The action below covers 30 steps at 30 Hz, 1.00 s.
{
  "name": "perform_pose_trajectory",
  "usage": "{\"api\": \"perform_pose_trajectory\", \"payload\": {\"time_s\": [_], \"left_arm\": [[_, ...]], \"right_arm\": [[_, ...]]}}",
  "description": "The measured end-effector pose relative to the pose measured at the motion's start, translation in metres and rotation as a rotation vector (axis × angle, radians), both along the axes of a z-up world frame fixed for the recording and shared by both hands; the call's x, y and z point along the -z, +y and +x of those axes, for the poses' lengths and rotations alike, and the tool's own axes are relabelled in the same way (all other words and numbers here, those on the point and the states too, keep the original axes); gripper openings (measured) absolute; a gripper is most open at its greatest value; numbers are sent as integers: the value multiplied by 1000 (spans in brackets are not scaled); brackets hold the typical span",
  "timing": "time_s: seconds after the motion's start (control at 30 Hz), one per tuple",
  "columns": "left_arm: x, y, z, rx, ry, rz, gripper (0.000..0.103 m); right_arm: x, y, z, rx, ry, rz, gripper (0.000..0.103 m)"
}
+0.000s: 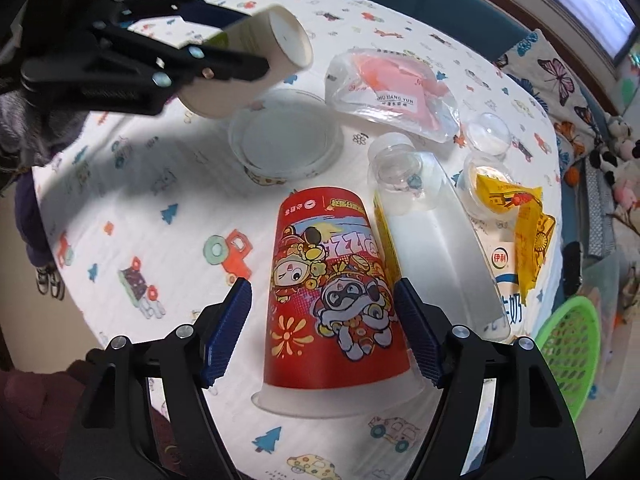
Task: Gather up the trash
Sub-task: 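Grasp the white paper cup with the left gripper while the right gripper grasps the red cup, then carry the red cup to the basket and drop it with the right gripper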
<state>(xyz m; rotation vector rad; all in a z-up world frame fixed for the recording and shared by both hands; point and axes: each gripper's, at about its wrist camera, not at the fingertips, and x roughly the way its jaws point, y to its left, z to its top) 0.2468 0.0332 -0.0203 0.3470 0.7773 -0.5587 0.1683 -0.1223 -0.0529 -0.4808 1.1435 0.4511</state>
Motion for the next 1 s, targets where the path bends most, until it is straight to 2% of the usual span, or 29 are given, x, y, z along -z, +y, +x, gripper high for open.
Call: {"api": "perform_pose_trajectory", "payload": {"time_s": [0.2, 0.3, 0.37, 0.57, 0.7, 0.77, 1.0], "left_arm": [[3, 9, -3, -38, 17, -15, 56], [1, 12, -6, -49, 14, -16, 56], [-2, 14, -9, -56, 7, -22, 56], [-16, 13, -17, -68, -15, -46, 56], [-25, 6, -22, -65, -24, -63, 56], [-29, 1, -25, -60, -22, -78, 56], [-48, -31, -37, -22, -38, -119, 56]], "right_arm": [[12, 11, 5, -16, 7, -52, 73], [16, 18, 1, -36, -17, -98, 70], [15, 19, -3, -42, -23, -95, 70], [-3, 7, -12, -10, -34, -5, 69], [-24, -12, -19, 33, -35, 111, 69], [-34, -22, -24, 60, -35, 170, 69], [-58, -63, -40, 133, -85, 270, 69]]}}
